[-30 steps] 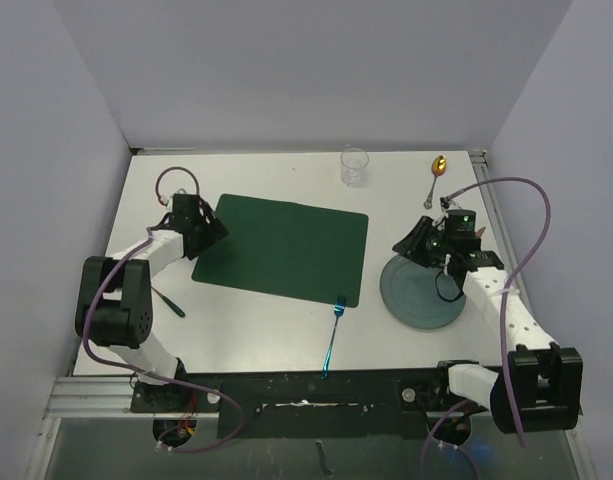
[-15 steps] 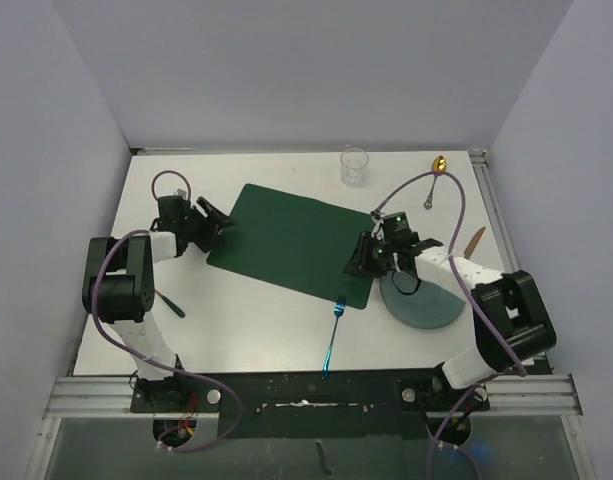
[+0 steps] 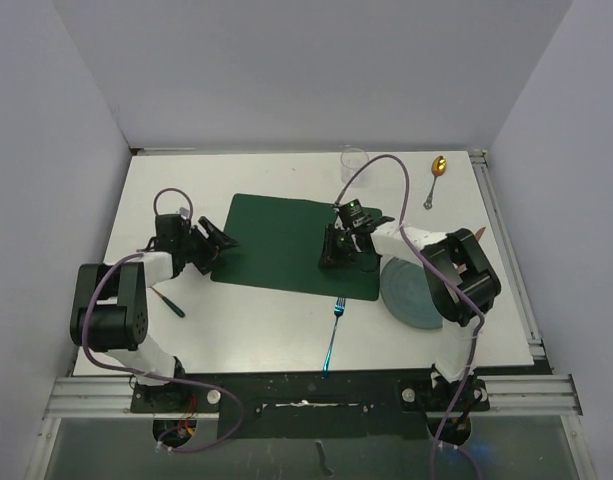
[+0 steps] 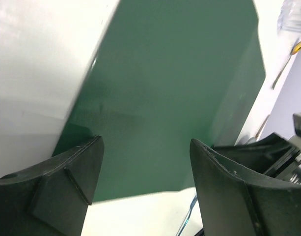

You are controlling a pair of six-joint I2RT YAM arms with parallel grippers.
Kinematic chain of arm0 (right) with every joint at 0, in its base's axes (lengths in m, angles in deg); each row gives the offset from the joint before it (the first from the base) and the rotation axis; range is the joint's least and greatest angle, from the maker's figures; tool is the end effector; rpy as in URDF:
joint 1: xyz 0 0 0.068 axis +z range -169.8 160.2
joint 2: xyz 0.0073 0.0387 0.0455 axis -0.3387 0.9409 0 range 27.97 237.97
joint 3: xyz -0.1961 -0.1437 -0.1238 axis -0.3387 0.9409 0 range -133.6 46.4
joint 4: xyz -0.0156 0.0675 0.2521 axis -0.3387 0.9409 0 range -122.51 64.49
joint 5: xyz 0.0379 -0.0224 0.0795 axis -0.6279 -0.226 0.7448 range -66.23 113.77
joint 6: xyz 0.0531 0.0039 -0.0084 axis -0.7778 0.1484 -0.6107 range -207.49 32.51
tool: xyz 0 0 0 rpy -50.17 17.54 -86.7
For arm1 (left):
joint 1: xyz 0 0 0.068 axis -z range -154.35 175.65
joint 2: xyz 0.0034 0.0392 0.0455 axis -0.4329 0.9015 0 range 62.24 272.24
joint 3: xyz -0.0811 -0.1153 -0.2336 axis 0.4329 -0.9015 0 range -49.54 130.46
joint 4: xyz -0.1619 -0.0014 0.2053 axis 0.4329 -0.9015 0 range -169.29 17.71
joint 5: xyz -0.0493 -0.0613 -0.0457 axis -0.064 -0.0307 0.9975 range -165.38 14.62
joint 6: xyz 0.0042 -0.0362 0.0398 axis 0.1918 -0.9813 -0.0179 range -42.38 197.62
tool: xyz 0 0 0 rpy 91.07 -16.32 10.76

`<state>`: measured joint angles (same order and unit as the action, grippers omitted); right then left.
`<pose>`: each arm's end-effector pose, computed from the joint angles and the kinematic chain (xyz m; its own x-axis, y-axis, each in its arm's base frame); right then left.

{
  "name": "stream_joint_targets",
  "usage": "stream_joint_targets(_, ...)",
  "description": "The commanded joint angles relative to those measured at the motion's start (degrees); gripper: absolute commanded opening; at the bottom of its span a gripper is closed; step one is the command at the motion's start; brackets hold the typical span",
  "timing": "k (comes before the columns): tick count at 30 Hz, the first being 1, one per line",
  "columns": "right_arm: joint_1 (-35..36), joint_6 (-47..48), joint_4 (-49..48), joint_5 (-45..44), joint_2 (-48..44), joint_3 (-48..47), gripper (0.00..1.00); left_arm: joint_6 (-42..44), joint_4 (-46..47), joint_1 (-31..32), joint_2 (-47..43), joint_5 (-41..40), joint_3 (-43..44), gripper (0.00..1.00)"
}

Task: Set the dinner table for one person
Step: Move the plate to the center of the board, then adjust the napkin at the center of the board.

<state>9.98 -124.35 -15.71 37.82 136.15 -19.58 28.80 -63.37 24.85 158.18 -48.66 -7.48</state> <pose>0.3255 0.1963 0.1513 -0.9494 0.1272 -0.2872 -0.0260 0.8794 0.4754 0.3154 -0.0116 0.1387 -0.6952 -0.6820 -0.2269 -0.3305 0.5836 -0.7417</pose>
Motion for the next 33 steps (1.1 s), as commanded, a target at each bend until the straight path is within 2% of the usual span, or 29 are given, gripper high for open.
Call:
stream_joint_targets(1,0.3,1.6,1.9,-3.3,3.0,-3.6,0.23,2.9,-6.5,0.3,-9.3,-3.2,-1.9,0.69)
stream_joint_targets(9,0.9,2.9,3.4,-3.5,6.3,-7.5,0.23,5.6,-17.2,0.1,-23.9,-12.5,-0.6,0.70)
stream_joint_targets(12,1.3,5.3,7.3,-5.3,8.3,-10.7,0.23,6.6,-19.4,0.1,-26.7,-14.5,0.6,0.71)
stream_joint_targets(16,2.3,9.7,12.9,-10.7,8.8,-12.9,0.23,9.5,-22.9,0.1,-24.5,-18.8,3.2,0.71)
stream_joint_targets(21,1.1,13.6,19.8,-20.4,9.5,-15.1,0.25,10.1,-21.6,0.2,-20.6,-16.8,2.3,0.71)
stream_joint_targets(25,-0.7,14.8,21.5,-21.3,10.1,-16.9,0.25,8.7,-19.1,0.4,-21.4,-15.3,-0.1,0.70)
stream_joint_targets(33,-0.8,13.4,22.3,-23.4,4.9,-17.5,0.26,9.6,-21.0,0.5,-22.7,-17.0,0.9,0.70)
